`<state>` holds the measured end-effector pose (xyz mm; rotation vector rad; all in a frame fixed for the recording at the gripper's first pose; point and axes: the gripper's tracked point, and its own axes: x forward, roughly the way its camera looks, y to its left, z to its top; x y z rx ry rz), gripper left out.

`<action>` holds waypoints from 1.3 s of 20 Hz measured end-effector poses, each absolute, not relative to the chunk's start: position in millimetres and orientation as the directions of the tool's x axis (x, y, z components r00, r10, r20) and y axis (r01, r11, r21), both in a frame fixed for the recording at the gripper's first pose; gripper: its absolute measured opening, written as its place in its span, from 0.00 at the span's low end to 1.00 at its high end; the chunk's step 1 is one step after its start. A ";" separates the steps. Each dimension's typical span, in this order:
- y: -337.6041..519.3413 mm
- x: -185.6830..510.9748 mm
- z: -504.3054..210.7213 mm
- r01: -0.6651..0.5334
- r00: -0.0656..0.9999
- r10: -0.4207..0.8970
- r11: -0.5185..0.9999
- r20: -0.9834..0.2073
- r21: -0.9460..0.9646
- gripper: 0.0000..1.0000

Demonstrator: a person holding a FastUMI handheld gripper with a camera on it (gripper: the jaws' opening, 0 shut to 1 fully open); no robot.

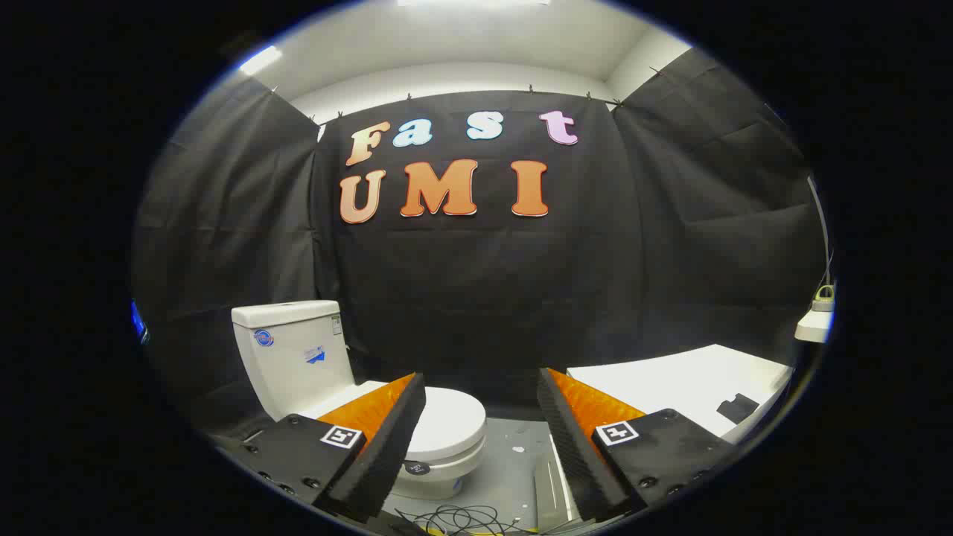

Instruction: Open the toilet lid.

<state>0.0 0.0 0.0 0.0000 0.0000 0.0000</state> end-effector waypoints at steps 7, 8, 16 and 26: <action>-4.1 -0.3 -1.3 0.007 1.000 -0.007 1.000 -0.007 0.017 0.98; -4.2 -0.1 -1.0 0.008 1.000 -0.008 1.000 -0.005 0.017 0.98; -2.9 0.2 -2.7 0.005 1.000 -0.005 1.000 -0.011 0.020 0.98; 18.7 -9.2 26.8 -0.070 0.993 0.059 0.991 0.099 0.112 1.00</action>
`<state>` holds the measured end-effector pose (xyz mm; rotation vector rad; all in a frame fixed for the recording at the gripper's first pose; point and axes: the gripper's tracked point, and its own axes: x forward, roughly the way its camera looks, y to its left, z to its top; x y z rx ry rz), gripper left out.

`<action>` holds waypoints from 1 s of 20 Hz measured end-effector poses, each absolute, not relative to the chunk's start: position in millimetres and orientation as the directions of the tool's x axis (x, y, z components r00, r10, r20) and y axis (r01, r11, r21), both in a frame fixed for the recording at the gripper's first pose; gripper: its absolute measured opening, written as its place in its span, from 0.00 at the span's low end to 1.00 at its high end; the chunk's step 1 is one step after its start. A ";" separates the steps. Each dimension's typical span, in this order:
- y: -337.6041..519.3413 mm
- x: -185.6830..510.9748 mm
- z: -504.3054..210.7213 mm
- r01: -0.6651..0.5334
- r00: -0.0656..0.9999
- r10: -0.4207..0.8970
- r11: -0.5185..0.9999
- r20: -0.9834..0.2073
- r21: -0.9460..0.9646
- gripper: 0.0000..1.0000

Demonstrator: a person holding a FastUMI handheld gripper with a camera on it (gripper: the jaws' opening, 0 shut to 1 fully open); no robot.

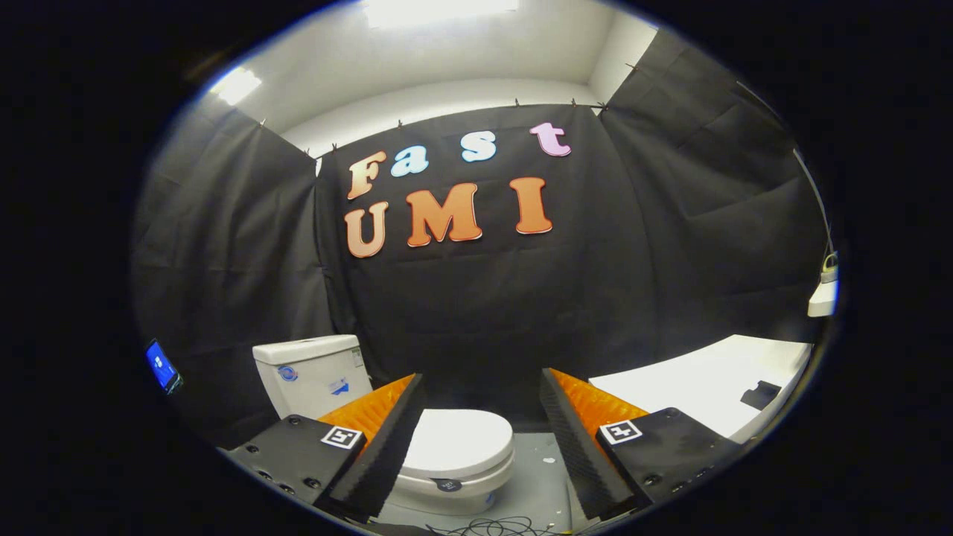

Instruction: Open the toilet lid.

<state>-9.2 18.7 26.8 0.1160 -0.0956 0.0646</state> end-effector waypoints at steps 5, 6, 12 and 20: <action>33.1 14.7 15.7 -0.072 0.996 0.064 0.988 0.056 0.140 0.98; 38.0 23.2 13.1 -0.075 0.997 0.068 0.983 0.048 0.165 0.98; 59.1 71.1 -30.9 -0.065 0.996 0.080 0.939 -0.032 0.337 0.98; 56.9 100.4 -141.2 0.060 0.973 0.067 0.851 -0.221 0.522 0.98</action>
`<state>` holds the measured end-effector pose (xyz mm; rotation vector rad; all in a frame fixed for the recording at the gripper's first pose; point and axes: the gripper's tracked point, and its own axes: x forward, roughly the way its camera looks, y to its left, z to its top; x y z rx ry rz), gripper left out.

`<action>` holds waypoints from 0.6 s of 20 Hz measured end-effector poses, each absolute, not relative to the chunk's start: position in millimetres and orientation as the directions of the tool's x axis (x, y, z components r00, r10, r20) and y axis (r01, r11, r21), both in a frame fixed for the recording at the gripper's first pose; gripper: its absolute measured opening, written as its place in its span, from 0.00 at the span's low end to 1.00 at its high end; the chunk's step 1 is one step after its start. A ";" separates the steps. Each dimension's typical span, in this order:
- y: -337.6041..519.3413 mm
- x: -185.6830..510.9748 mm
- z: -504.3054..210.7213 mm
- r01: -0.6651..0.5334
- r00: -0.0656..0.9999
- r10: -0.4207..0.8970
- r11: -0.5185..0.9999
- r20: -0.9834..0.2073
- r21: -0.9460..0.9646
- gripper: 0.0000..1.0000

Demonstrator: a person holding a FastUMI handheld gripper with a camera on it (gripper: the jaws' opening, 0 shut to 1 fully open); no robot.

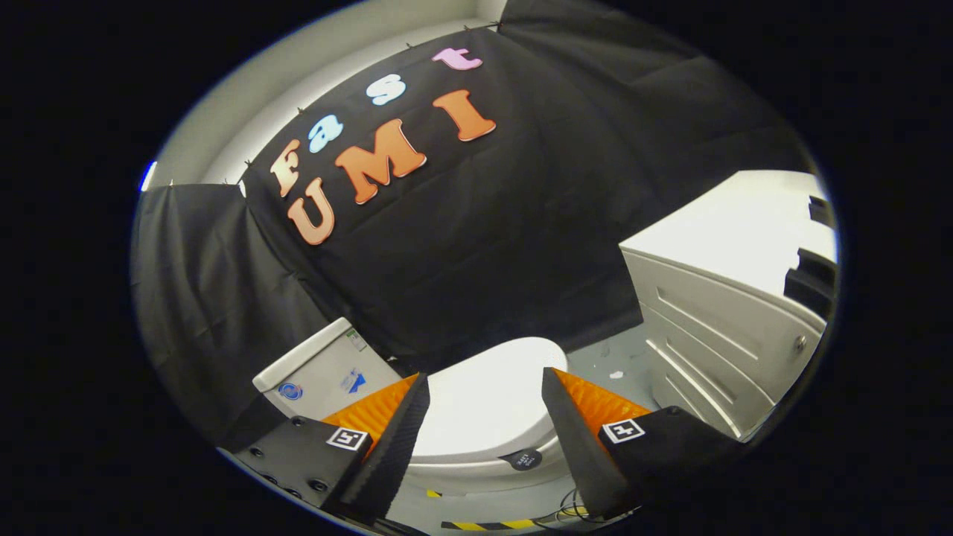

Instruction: Open the toilet lid.

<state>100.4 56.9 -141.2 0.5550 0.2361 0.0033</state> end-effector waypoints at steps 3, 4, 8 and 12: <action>56.8 107.0 -186.6 0.113 0.945 0.084 0.822 -0.316 0.558 0.98; 59.0 109.2 -198.9 0.128 0.936 0.092 0.810 -0.341 0.572 0.99; 61.7 117.0 -234.0 0.181 0.905 0.138 0.733 -0.403 0.656 0.99; 85.8 110.9 -281.6 0.268 0.821 0.275 0.588 -0.500 0.763 0.99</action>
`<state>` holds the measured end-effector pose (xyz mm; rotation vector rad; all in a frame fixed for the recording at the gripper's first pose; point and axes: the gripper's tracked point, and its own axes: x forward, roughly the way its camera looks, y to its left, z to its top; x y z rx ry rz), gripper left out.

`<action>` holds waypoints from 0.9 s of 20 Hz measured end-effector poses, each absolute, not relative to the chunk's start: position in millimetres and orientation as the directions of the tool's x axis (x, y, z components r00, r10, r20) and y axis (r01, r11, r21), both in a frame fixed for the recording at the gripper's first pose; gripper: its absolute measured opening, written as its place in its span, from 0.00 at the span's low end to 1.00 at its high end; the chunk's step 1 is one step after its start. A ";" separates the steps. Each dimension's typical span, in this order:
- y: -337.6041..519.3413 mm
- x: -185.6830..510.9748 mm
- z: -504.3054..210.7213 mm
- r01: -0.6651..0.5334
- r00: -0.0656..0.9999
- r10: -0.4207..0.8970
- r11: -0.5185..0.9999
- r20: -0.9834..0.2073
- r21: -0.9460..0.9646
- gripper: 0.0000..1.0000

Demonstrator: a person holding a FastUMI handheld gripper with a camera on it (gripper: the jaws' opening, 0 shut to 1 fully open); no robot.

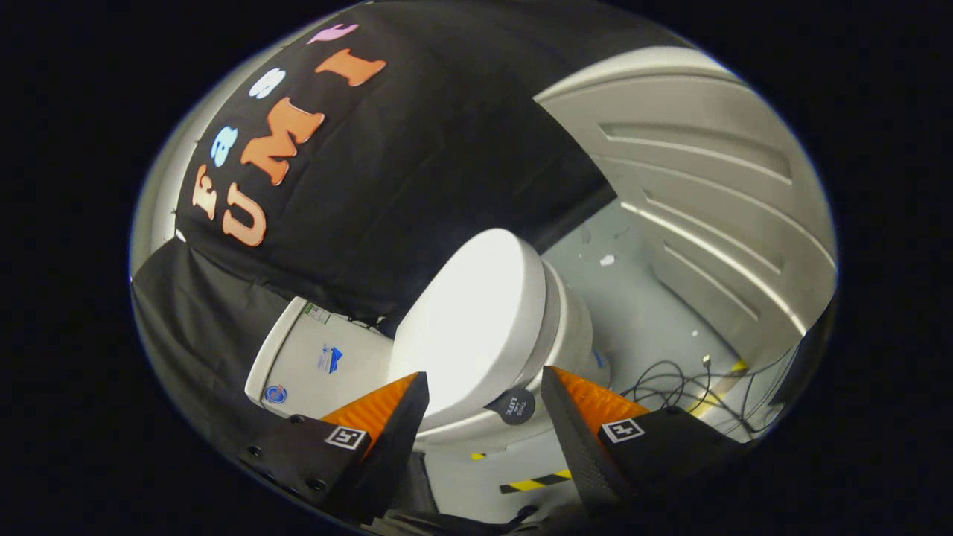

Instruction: Open the toilet lid.

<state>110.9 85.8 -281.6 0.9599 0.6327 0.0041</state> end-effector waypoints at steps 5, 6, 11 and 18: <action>101.7 110.4 -316.3 0.386 0.775 0.367 0.371 -0.515 0.845 0.96; 102.5 115.7 -318.2 0.389 0.789 0.364 0.328 -0.495 0.861 0.93; 107.6 123.1 -331.9 0.402 0.812 0.328 0.284 -0.482 0.871 0.83; 121.0 128.4 -358.3 0.441 0.769 0.335 0.337 -0.544 0.831 0.58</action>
